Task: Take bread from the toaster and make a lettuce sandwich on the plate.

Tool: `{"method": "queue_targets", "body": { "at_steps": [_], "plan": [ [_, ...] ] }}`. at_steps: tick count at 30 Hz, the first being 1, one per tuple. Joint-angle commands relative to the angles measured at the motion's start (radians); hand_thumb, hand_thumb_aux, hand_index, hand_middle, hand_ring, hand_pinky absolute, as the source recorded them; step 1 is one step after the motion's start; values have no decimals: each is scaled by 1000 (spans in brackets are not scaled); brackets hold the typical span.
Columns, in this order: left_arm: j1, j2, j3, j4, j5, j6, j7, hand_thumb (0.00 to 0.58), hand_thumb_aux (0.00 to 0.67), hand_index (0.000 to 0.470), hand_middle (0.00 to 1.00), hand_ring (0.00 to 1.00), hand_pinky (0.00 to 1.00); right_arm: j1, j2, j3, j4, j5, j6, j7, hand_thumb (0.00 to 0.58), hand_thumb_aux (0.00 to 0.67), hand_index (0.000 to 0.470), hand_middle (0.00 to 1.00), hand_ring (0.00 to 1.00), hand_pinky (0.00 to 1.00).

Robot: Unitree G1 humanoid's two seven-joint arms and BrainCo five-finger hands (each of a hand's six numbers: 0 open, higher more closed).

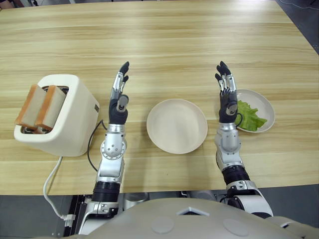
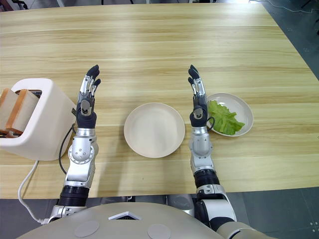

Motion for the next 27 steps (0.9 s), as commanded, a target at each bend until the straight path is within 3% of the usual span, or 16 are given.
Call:
{"method": "queue_targets", "body": {
  "at_steps": [1,6,9,11,17,21,27],
  "plan": [
    [5,-3,3,2,5,12,2,0,0,0,0,0,0,3,-4,-8,-7,1,0,-2,0,0,0,0,0,0],
    [15,5,8,-20,14,20,1,0,0,0,0,0,0,4,-1,-6,-7,-2,1,-2,0,0,0,0,0,0],
    [49,64,51,-173,152,59,11,0,0,0,0,0,0,5,-3,-6,-13,2,2,2,0,0,0,0,0,0],
    [82,137,145,-306,294,106,18,0,0,0,0,0,0,9,-7,-9,-21,6,2,3,0,0,0,0,0,0],
    [207,310,595,-564,523,344,31,0,0,0,0,0,0,2,-21,-22,-15,5,6,-6,0,0,0,0,0,0],
    [271,382,772,-555,585,461,-3,0,0,0,0,0,0,-3,-21,-22,-12,-1,7,-8,0,0,0,0,0,0],
    [375,436,773,-417,646,612,-123,0,0,0,0,0,0,-17,-17,-17,3,-8,6,-11,0,0,0,0,0,0]
  ]
}}
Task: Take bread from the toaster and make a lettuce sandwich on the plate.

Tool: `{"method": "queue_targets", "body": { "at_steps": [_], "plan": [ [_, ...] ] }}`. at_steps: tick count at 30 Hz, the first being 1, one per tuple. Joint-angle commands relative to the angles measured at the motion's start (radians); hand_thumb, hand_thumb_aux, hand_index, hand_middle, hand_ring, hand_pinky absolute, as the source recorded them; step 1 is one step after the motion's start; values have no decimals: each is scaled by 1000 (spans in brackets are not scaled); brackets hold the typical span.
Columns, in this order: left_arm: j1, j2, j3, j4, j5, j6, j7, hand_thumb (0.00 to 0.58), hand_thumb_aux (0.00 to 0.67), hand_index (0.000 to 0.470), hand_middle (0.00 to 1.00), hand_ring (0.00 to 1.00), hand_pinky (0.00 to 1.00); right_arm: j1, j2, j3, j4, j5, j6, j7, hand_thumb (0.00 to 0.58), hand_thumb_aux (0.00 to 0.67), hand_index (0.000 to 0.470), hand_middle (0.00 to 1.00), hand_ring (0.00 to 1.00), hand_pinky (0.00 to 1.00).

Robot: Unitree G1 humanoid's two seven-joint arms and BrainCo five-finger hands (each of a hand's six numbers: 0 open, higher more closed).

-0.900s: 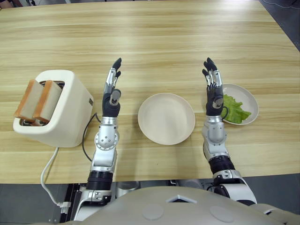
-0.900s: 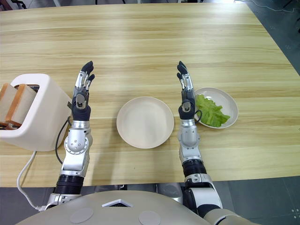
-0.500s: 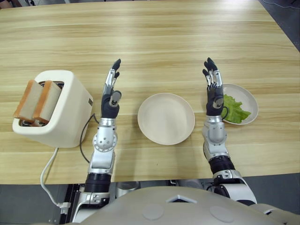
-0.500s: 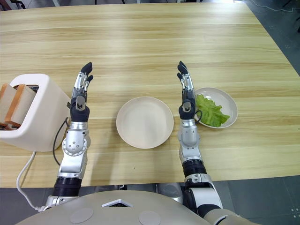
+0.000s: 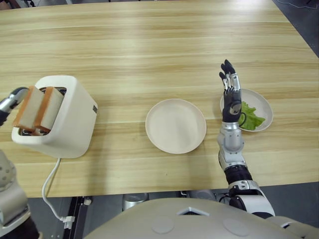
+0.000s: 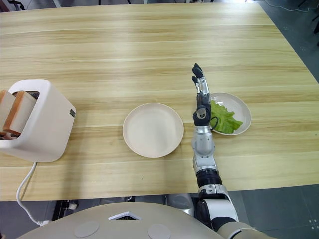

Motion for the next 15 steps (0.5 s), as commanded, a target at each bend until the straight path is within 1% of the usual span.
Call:
{"method": "queue_targets", "body": {
  "at_steps": [1,9,15],
  "plan": [
    [37,8,-45,82,25,84,-85,0,0,0,0,0,0,-14,3,-2,19,-9,5,-5,0,0,0,0,0,0],
    [47,17,-163,141,40,112,-85,0,0,0,0,0,0,-25,-1,2,39,-8,-5,-2,0,0,0,0,0,0],
    [30,28,-188,166,34,131,-70,0,0,0,0,0,0,-21,-6,-4,36,-8,-9,-6,0,0,0,0,0,0]
  ]
}}
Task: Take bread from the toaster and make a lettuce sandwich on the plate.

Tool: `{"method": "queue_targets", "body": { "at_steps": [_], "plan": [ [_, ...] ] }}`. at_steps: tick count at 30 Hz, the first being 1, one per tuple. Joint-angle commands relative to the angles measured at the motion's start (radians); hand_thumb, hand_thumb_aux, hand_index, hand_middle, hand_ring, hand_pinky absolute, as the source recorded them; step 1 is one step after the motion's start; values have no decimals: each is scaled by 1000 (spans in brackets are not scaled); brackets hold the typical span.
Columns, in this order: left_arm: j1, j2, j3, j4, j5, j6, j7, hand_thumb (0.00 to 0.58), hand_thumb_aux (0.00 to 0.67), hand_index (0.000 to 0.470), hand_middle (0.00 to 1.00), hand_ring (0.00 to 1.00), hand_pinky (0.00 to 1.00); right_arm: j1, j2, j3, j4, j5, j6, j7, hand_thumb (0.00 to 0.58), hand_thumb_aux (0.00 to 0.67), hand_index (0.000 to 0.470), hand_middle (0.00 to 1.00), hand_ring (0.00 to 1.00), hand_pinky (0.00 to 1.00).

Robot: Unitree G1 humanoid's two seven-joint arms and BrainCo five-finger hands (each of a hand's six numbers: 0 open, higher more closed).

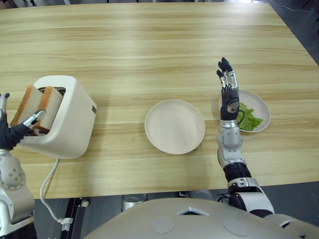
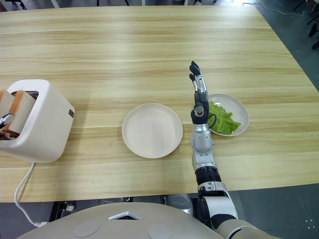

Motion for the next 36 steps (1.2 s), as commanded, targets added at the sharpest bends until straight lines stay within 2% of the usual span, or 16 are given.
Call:
{"method": "queue_targets", "body": {
  "at_steps": [1,2,3,4,7,8,9,15,17,26,29,30,32,33,34,36],
  "plan": [
    [-11,19,-21,40,-8,14,11,183,116,79,0,0,0,5,-6,-13,13,0,-1,-6,0,0,0,0,0,0],
    [-15,21,-22,49,-11,15,15,328,229,157,0,0,0,6,-7,-14,13,0,-1,-6,0,0,0,0,0,0],
    [-18,23,-22,59,-15,16,19,415,313,215,0,0,0,7,-8,-14,12,0,-1,-6,0,0,0,0,0,0],
    [-23,23,-19,68,-22,16,28,436,336,231,0,0,0,9,-8,-15,12,0,-2,-7,0,0,0,0,0,0],
    [-41,20,4,82,-58,13,65,400,297,204,0,0,0,13,-9,-16,13,-3,-4,-9,0,0,0,0,0,0],
    [-47,18,15,84,-72,11,81,288,194,133,0,0,0,14,-10,-16,14,-3,-5,-9,0,0,0,0,0,0],
    [-52,15,25,83,-86,9,94,265,176,121,0,0,0,14,-11,-15,14,-3,-6,-8,0,0,0,0,0,0],
    [-56,12,30,67,-125,7,132,297,202,139,0,0,0,13,-15,-14,17,-6,-8,-8,0,0,0,0,0,0],
    [-52,8,16,70,-128,4,132,331,231,159,0,0,0,12,-15,-14,18,-8,-8,-8,0,0,0,0,0,0],
    [-34,11,-17,81,-139,5,120,331,231,159,0,0,0,13,-15,-14,19,-15,-10,-12,0,0,0,0,0,0],
    [-29,17,-28,96,-132,7,119,436,336,231,0,0,0,12,-15,-14,20,-17,-10,-15,0,0,0,0,0,0],
    [-28,19,-31,104,-131,9,118,436,336,231,0,0,0,12,-14,-14,20,-17,-10,-16,0,0,0,0,0,0],
    [-27,26,-38,118,-131,10,113,520,455,312,0,0,0,12,-14,-14,20,-19,-10,-18,0,0,0,0,0,0],
    [-25,28,-42,123,-133,10,112,568,573,393,0,0,0,12,-14,-14,21,-19,-9,-19,0,0,0,0,0,0],
    [-25,30,-45,126,-135,10,113,580,670,460,0,0,0,11,-14,-14,21,-18,-9,-20,0,0,0,0,0,0],
    [-24,33,-51,134,-137,10,117,580,670,460,0,0,0,10,-14,-14,24,-17,-8,-20,0,0,0,0,0,0]
  ]
}}
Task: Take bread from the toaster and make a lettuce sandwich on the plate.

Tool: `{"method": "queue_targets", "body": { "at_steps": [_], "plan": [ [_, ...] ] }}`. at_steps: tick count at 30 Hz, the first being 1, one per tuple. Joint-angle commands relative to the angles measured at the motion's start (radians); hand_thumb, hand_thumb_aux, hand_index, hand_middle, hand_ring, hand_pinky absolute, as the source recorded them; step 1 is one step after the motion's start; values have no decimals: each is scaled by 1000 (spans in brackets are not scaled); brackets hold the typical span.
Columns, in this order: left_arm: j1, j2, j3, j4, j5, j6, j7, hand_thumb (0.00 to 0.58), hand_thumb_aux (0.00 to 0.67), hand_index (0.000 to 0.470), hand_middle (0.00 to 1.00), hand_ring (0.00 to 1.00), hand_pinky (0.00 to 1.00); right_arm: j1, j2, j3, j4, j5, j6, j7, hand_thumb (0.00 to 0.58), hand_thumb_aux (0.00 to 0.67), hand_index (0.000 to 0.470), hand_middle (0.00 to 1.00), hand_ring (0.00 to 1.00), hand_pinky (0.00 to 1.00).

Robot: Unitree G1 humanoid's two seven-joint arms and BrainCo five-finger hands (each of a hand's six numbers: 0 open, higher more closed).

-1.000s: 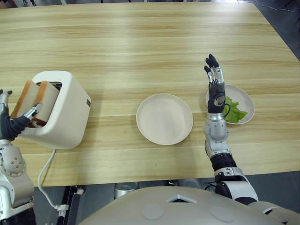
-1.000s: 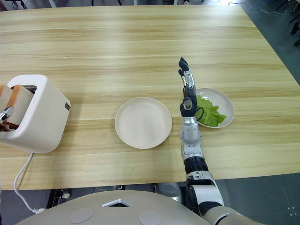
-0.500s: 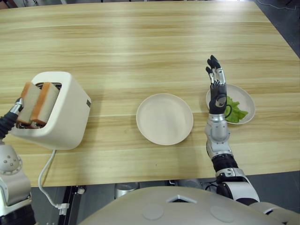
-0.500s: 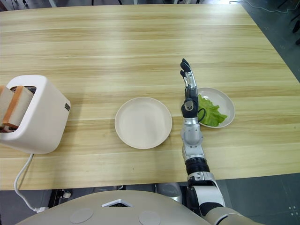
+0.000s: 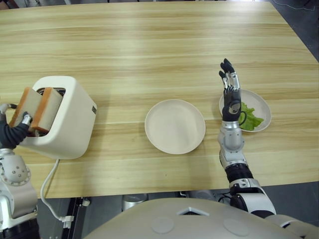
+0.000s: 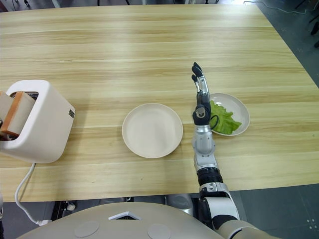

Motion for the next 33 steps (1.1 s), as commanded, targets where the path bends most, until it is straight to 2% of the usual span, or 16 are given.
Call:
{"method": "queue_targets", "body": {
  "at_steps": [1,14,15,16,26,30,33],
  "plan": [
    [12,13,-18,43,-3,8,-6,580,670,460,0,0,0,0,-1,-6,24,-2,3,-3,0,0,0,0,0,0],
    [-55,4,-57,-54,-17,-56,59,580,670,460,0,0,0,-20,2,-2,61,-11,-4,-7,0,0,0,0,0,0],
    [-59,2,-42,-75,-23,-60,68,580,670,460,659,659,659,-24,1,-1,65,-11,-4,-7,0,0,0,0,0,0],
    [-65,0,-25,-96,-28,-63,79,580,670,460,1000,1000,1000,-27,0,-2,69,-11,-5,-7,0,0,0,0,0,0],
    [-193,85,194,-225,26,-63,204,580,670,460,1000,1000,1000,-62,-29,-32,90,-24,-18,-38,0,0,0,0,0,0],
    [-280,126,162,-268,14,-103,194,580,670,460,1000,1000,1000,-72,-56,-59,96,-37,-21,-63,0,0,0,0,0,0],
    [-376,144,43,-289,-27,-137,128,580,670,460,1000,1000,1000,-68,-112,-97,94,-89,-15,-106,0,0,0,0,0,0]
  ]
}}
